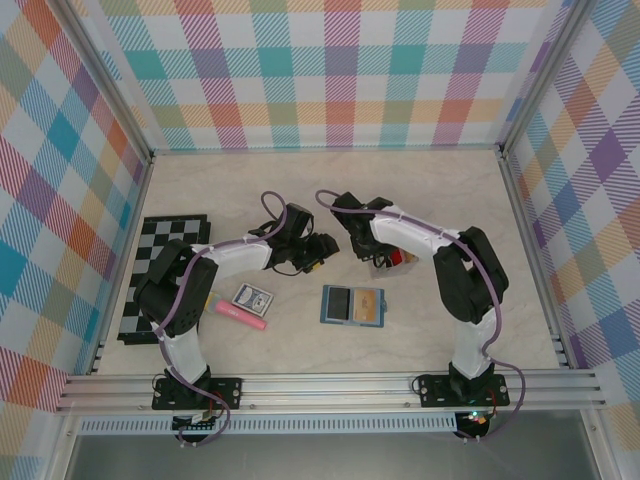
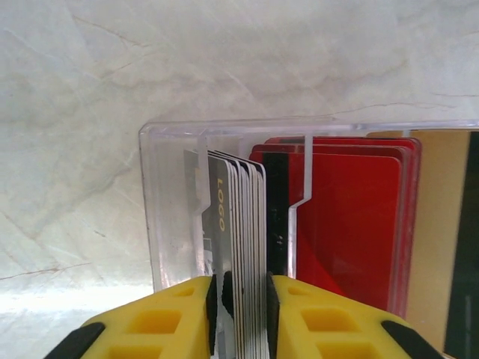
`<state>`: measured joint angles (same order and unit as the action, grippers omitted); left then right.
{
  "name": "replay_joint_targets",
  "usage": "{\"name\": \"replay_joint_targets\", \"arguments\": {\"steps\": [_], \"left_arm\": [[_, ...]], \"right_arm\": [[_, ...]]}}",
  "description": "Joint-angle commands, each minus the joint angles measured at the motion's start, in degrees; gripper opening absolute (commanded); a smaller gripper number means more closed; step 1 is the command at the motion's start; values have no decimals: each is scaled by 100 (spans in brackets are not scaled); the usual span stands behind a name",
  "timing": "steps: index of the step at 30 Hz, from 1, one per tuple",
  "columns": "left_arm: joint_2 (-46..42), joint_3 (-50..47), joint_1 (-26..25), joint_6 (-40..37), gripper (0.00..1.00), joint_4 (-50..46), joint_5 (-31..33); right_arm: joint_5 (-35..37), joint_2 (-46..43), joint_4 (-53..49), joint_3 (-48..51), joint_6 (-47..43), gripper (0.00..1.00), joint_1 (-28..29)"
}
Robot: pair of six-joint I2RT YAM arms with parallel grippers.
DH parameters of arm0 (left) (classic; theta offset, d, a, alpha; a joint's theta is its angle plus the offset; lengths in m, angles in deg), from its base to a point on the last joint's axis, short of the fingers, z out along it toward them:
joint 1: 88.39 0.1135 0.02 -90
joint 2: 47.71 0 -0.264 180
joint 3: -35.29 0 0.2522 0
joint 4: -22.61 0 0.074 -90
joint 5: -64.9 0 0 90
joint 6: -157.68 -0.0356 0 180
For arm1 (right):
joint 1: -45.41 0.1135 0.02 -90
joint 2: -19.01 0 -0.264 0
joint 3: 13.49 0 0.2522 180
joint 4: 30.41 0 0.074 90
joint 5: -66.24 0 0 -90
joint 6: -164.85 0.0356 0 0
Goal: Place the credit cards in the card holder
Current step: Pick up the credit card from the storage box.
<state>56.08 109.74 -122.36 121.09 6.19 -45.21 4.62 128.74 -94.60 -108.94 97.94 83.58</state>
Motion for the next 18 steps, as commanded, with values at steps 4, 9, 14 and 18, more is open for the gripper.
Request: {"name": "replay_joint_targets", "arguments": {"steps": [4, 9, 14, 18], "left_arm": [[2, 88, 53, 55, 54, -21, -73], [25, 118, 50, 56, 54, -59, -80], [36, 146, 50, 38, 54, -105, -80], [45, 172, 49, 38, 54, -129, -97]], "right_arm": [[-1201, -213, 326, 212, 11, 30, -260], [-1782, -266, 518, 291, 2, 33, -422], [-2150, -446, 629, 366, 57, 35, -560], [-2390, -644, 668, 398, 96, 36, -631]]}}
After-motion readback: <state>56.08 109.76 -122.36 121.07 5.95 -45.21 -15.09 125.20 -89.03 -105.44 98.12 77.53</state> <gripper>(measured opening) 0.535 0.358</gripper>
